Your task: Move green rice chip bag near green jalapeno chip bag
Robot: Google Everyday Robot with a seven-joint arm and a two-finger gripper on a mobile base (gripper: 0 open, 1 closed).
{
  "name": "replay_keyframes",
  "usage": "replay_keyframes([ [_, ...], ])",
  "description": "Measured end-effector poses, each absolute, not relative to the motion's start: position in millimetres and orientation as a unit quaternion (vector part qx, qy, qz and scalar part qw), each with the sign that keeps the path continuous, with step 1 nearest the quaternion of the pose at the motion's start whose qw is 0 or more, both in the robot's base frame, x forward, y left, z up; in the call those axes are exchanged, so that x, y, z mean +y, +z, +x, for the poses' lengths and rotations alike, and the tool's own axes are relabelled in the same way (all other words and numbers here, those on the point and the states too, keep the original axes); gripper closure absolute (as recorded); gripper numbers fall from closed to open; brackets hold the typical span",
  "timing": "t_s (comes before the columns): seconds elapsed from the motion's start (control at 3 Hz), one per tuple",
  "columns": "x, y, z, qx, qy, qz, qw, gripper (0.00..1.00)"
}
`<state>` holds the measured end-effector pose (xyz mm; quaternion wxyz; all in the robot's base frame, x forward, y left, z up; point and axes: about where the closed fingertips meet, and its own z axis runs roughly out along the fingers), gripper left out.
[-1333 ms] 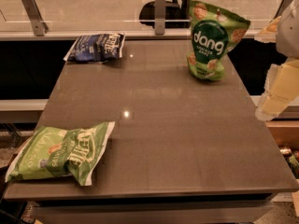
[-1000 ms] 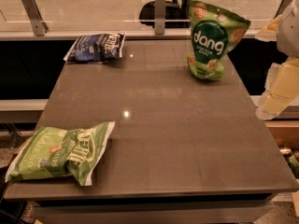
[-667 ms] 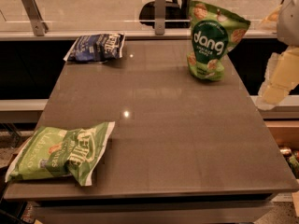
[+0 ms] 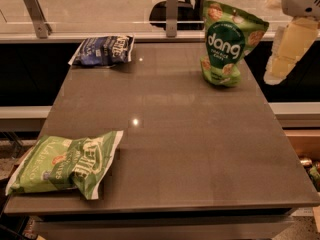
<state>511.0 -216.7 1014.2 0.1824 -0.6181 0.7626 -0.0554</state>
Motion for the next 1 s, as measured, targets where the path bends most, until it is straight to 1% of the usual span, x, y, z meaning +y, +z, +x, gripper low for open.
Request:
replay_keyframes([
  [1.0,-209,1029,590,0.736,-0.052,-0.647,0.191,0.0],
])
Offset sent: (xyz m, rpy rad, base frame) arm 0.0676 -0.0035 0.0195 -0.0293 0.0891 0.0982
